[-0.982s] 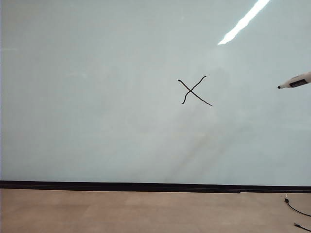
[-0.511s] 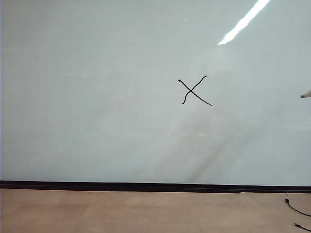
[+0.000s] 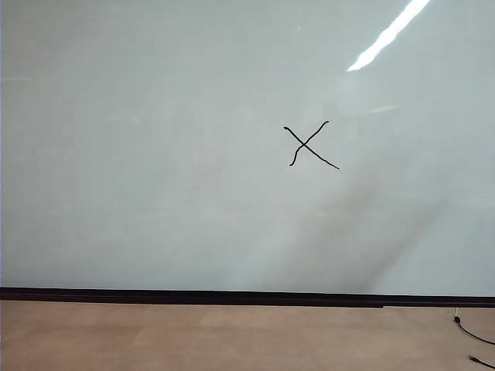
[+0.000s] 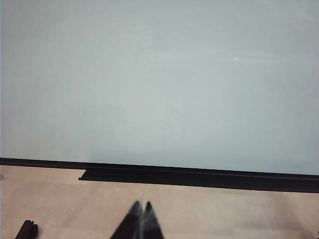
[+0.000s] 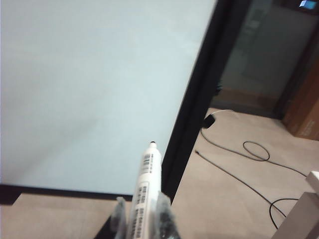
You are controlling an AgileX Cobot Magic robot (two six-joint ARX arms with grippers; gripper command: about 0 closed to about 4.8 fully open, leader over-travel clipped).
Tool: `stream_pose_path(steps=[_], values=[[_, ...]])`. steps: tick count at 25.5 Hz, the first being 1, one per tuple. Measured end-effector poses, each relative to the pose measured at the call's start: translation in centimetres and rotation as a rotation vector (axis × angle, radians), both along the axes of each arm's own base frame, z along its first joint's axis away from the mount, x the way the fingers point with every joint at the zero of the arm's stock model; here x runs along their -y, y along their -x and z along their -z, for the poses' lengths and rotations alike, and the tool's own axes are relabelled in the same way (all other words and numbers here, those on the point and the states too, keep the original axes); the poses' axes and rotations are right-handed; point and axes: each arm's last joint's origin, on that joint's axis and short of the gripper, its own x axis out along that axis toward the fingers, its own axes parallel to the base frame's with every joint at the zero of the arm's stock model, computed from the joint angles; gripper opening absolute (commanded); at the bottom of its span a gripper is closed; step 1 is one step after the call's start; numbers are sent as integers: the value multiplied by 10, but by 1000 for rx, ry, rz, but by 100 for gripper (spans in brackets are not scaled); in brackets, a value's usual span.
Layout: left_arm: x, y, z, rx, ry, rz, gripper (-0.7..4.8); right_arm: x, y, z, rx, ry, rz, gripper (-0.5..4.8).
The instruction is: Pick up the pen on the shelf to the right of the whiteboard and draw a cross mark.
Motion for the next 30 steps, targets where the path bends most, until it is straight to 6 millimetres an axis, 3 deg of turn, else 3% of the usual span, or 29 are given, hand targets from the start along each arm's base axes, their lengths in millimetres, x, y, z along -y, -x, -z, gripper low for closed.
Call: stream_pose_path(steps=[6,30], values=[[0,0,0,0,0,0,-4,7,0,-4,44,-56,-68,-5],[0,0,0,0,0,0,-4,8,0,-6,76,-79,-62,0]])
